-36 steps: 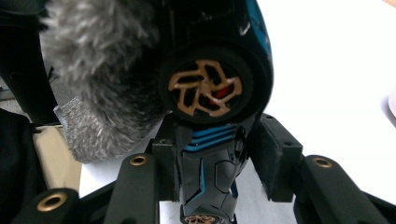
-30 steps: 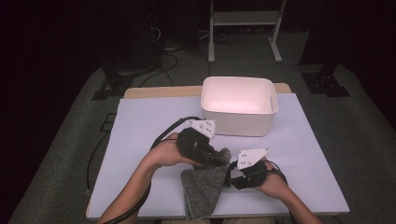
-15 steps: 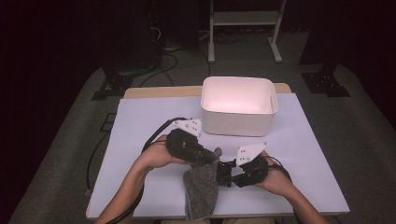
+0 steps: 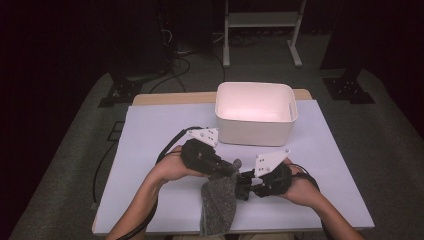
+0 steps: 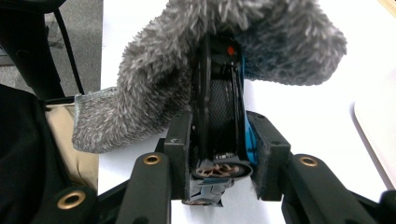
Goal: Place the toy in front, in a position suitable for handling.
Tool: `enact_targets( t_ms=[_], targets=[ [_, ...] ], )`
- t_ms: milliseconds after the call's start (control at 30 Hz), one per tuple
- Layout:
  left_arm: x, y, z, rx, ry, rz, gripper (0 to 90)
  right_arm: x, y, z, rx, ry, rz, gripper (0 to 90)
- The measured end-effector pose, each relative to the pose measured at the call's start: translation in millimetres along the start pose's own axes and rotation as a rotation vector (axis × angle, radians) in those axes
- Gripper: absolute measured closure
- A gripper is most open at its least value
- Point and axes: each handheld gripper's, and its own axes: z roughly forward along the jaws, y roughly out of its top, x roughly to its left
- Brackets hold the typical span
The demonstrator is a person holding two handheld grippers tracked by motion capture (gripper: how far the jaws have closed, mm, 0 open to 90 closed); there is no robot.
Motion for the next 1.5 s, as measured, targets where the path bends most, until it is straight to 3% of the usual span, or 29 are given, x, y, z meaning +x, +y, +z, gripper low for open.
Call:
enact_targets(
  t_ms=[200, 667, 767, 967, 1233, 1400, 1500],
  targets=[
    [-1.0, -6.9, -2.0, -0.029, 0.0, -0.008, 81.6, 2.8, -1.7, -0.4, -0.007, -0.007, -0.006, 63.3],
    [4.4, -29.9, 0.1, -0.035, -0.005, -0.053, 81.4, 3.2, -7.6, -2.6, -0.019, -0.007, -0.008, 63.1],
    [6.8, -34.9, 3.1, -0.017, -0.007, -0.059, 81.4, 3.8, -9.3, -3.6, -0.018, -0.011, 0.001, 63.2],
    [8.7, -39.6, 16.9, -0.023, -0.024, -0.08, 80.9, 1.5, -14.4, -8.1, -0.013, -0.005, 0.02, 63.3],
    [9.6, -31.5, 35.5, 0.001, -0.038, -0.066, 80.9, 1.2, -21.5, -16.6, 0.054, -0.011, 0.025, 62.1],
    [10.9, -30.2, 49.7, 0.04, -0.04, -0.068, 80.8, 3.2, -30.6, -21.6, 0.076, -0.014, 0.035, 61.1],
    [12.5, -32.1, 60.3, 0.088, -0.012, -0.07, 80.8, 3.4, -37.2, -24.3, 0.081, -0.018, 0.046, 61.1]
  ],
)
